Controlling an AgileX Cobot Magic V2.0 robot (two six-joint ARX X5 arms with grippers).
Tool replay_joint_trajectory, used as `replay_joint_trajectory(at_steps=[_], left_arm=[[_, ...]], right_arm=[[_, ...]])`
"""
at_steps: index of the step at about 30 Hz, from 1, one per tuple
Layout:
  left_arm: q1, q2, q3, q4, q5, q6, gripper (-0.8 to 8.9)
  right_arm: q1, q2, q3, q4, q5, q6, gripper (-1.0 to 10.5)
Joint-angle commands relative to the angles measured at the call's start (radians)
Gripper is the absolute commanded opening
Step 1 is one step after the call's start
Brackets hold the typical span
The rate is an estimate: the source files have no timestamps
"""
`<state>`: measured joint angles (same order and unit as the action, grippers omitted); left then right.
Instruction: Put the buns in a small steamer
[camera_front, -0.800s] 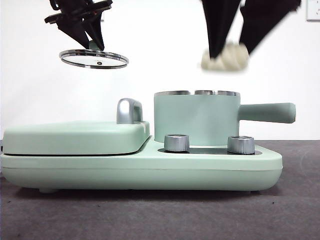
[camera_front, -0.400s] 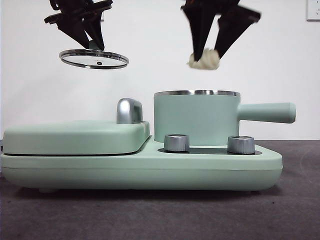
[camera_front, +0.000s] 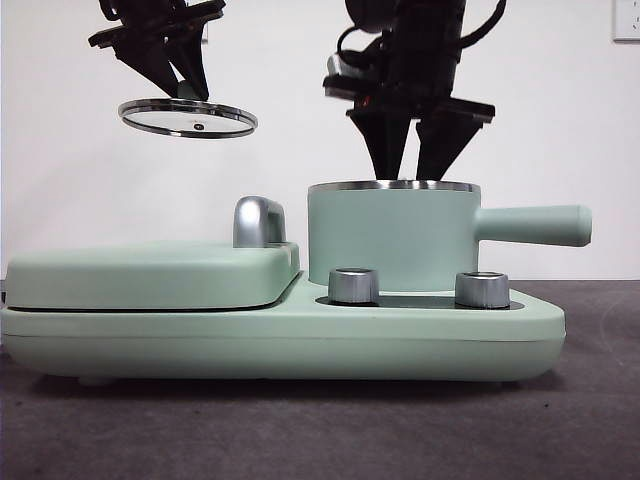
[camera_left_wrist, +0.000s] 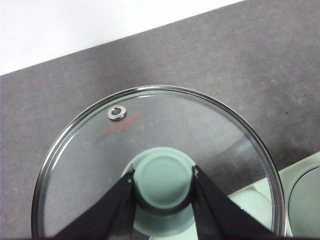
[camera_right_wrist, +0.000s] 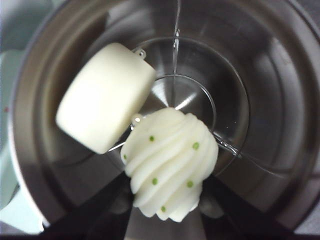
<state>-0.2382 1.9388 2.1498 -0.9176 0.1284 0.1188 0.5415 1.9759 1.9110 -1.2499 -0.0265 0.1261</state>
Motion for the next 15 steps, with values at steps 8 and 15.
replay_joint_trajectory(at_steps=[8,15], left_arm=[[-0.004,0.017,0.041,0.02,0.003,-0.004,0.16],[-0.004,0.017,0.041,0.02,0.003,-0.004,0.16]], right_arm=[[-0.021,0.061,0.023,0.007,0.001,-0.01,1.8],[-0.035,0.065,0.023,0.007,0.0,-0.006,2.5]])
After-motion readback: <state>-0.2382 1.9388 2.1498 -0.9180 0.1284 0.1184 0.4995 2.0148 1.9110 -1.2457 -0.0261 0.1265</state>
